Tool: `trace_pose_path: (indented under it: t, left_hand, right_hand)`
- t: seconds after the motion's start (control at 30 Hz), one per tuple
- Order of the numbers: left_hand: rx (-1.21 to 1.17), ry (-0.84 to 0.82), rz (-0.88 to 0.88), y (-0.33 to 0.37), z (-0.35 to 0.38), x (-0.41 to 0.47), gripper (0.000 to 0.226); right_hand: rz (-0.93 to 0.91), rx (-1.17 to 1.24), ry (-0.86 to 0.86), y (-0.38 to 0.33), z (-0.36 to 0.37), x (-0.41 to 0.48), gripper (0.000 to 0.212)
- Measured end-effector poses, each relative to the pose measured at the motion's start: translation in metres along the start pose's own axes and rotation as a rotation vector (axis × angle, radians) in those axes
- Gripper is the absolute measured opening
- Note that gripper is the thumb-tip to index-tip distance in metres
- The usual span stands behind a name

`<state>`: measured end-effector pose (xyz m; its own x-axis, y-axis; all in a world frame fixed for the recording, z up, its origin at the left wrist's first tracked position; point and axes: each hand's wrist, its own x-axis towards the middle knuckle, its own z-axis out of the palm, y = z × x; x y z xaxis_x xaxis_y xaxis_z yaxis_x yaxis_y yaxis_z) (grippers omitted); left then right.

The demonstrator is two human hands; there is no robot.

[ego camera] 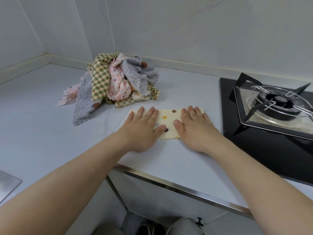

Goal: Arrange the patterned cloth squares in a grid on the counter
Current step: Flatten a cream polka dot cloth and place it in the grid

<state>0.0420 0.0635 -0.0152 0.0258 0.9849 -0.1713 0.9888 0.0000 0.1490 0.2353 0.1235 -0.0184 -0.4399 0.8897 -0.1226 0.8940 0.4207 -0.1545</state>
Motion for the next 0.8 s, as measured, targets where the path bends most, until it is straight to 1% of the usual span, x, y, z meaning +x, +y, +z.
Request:
trace_pose_path:
  t: [0.07,0.1,0.13,0.17,0.2,0.3,0.43,0.57,0.63,0.7,0.77,0.8]
  left_hand:
    - [-0.054,0.138,0.004,0.003,-0.001,0.0,0.065]
    - [-0.059,0.213,0.028,0.003,-0.001,0.0,0.062]
    - [-0.048,0.253,0.069,0.003,0.0,0.0,0.061]
    - [-0.032,0.249,0.111,0.002,0.001,0.001,0.061]
    - [-0.018,0.211,0.137,0.0,0.003,0.002,0.062]
    - [0.04,0.107,0.119,-0.006,0.007,0.004,0.068]
    - [0.095,-0.01,0.031,-0.009,-0.003,0.001,0.076]
    - [0.185,-0.131,-0.121,-0.018,-0.014,-0.001,0.089]
    - [0.212,-0.153,-0.171,-0.02,-0.018,-0.002,0.094]
    - [0.233,-0.144,-0.237,-0.019,-0.02,-0.003,0.096]
    - [0.257,-0.085,-0.308,-0.015,-0.019,-0.003,0.093]
    - [0.267,-0.03,-0.307,-0.013,-0.018,-0.002,0.09]
  right_hand:
    - [-0.057,-0.009,0.072,0.001,-0.002,0.001,0.066]
    - [-0.103,0.0,0.088,0.0,-0.002,0.001,0.064]
    - [-0.148,0.01,0.076,0.0,-0.002,0.002,0.063]
    - [-0.183,0.009,0.043,-0.001,-0.001,0.003,0.062]
    - [-0.202,-0.003,0.009,-0.001,0.0,0.004,0.061]
    - [-0.176,-0.008,-0.024,0.002,0.002,0.008,0.062]
    - [-0.038,0.039,-0.03,0.013,-0.001,0.012,0.067]
    - [0.142,0.058,-0.032,0.026,-0.003,0.017,0.07]
    - [0.186,0.048,0.001,0.029,-0.003,0.019,0.069]
    - [0.191,-0.002,0.056,0.032,-0.005,0.018,0.064]
    - [0.178,-0.058,0.139,0.034,-0.007,0.016,0.062]
    - [0.185,-0.054,0.174,0.035,-0.008,0.016,0.06]
